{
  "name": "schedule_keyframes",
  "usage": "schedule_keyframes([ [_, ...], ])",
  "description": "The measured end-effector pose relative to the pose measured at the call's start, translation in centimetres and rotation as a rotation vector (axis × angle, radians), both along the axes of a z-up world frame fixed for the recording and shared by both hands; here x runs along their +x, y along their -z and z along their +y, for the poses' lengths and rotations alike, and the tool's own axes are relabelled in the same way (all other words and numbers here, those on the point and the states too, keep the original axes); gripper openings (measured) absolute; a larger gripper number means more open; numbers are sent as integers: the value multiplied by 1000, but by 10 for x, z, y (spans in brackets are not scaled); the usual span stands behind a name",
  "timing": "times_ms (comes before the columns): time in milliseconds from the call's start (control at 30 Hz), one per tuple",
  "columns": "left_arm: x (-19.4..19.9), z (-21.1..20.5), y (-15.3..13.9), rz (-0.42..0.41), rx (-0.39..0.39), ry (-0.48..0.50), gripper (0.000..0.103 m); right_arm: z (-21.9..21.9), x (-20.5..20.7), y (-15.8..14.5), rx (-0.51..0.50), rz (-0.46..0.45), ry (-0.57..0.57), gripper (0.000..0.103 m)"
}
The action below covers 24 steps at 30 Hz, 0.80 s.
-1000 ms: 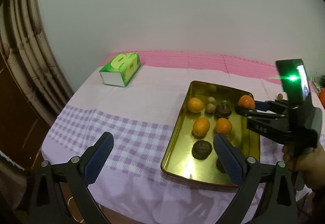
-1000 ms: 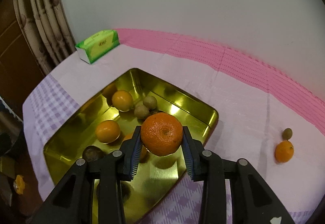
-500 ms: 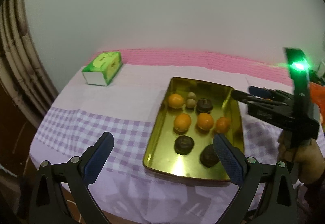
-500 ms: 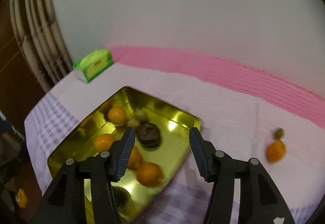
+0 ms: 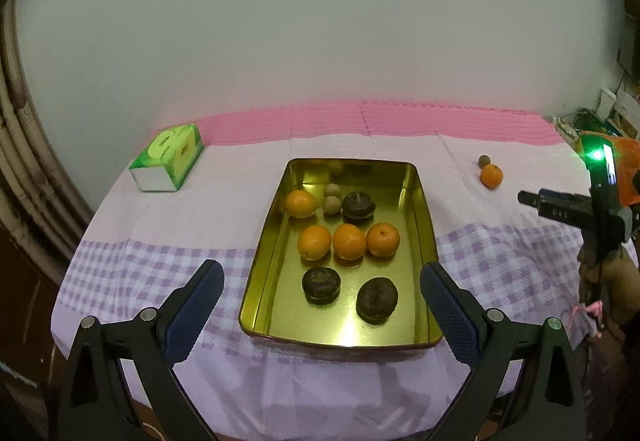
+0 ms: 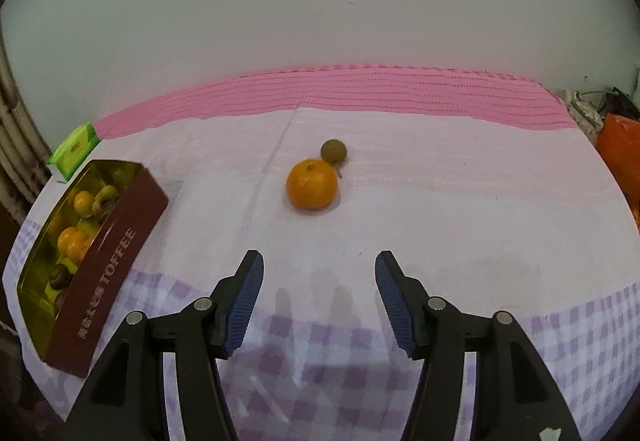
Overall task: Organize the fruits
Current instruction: 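Move the open left gripper toward the small olive-green fruit on the cloth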
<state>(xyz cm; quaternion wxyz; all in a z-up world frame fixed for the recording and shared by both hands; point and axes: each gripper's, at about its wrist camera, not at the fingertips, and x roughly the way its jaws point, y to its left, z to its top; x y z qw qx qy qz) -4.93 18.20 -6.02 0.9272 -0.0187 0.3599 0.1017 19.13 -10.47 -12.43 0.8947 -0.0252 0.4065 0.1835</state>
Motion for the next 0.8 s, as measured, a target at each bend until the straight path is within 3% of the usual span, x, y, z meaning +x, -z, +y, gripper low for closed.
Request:
schedule_keyframes([
  [233, 5, 7, 1, 30, -21, -25, 98, 12, 36, 5, 15, 28, -26, 56],
  [533, 27, -6, -6, 57, 39, 23, 98, 34, 70, 26, -32, 70, -61, 55],
  [600, 37, -12, -8, 58, 55, 40, 98, 36, 75, 30, -42, 76, -65, 39],
  [700, 59, -25, -12, 64, 61, 86, 98, 33, 75, 32, -36, 76, -88, 37],
  [800, 87, -40, -18, 75, 18, 154, 98, 12, 62, 26, -21, 53, -82, 36],
])
